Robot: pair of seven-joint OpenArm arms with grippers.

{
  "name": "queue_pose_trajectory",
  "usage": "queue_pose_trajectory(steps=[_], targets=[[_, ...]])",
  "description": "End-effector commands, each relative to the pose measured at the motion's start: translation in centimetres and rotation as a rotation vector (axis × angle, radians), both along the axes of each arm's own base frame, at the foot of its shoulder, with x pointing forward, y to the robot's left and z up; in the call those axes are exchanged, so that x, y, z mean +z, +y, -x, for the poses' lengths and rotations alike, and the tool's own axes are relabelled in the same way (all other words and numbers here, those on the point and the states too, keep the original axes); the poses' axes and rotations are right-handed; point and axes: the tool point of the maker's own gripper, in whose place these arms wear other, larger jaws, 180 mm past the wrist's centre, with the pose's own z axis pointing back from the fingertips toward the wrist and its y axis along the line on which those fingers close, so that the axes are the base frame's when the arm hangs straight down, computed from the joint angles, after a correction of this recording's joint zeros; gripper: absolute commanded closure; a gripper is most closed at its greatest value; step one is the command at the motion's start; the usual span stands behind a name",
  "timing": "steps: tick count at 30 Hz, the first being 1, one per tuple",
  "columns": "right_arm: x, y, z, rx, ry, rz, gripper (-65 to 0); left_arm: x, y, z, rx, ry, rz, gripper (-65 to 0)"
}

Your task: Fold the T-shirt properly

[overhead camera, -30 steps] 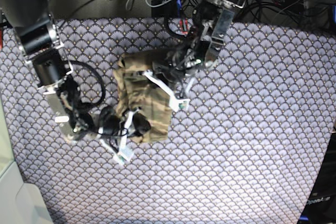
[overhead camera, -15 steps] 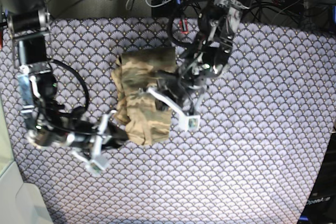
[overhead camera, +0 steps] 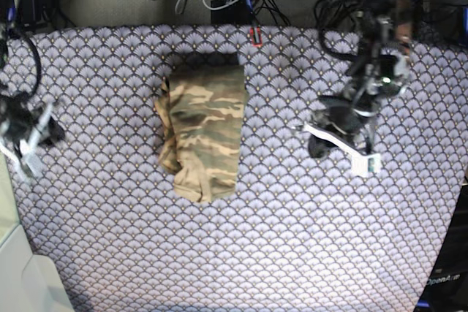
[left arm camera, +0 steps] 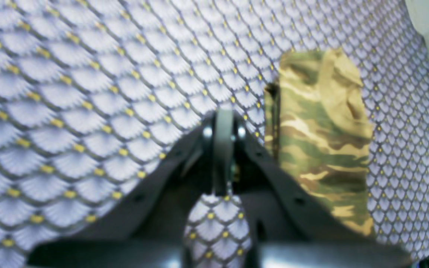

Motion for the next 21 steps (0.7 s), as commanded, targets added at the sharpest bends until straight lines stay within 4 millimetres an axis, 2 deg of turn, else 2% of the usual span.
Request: queue_pose_trajectory(steps=[1,6,11,16,21], targets=[[1.5,-0.6,0.2,0.002,-0.047,0.005,-7.6,0.8,0.8,-0.1,-0.006,-0.024,-0.016,-0.3],[0.9,-2.9,4.1,-0.061,-0.006,0.041,-5.9,-0.4,4.1,1.6,0.014,0.035,-0.055,-0.3],[0.3,-4.9,6.7,-0.124,0.035,0.061,-2.7,-1.1,6.4,3.5,0.043,0.075,-0.075,-0.3],[-1.5,-6.1,10.5,-0.197,0.109,0.051,-2.5,-1.5,7.4,6.4,0.036,0.151,-0.102,-0.3],[-2.5,-7.4,14.3,-0.266,0.175,0.056,-2.5,-3.3,8.2,9.2,0.037,0.265,-0.108,-0.3]])
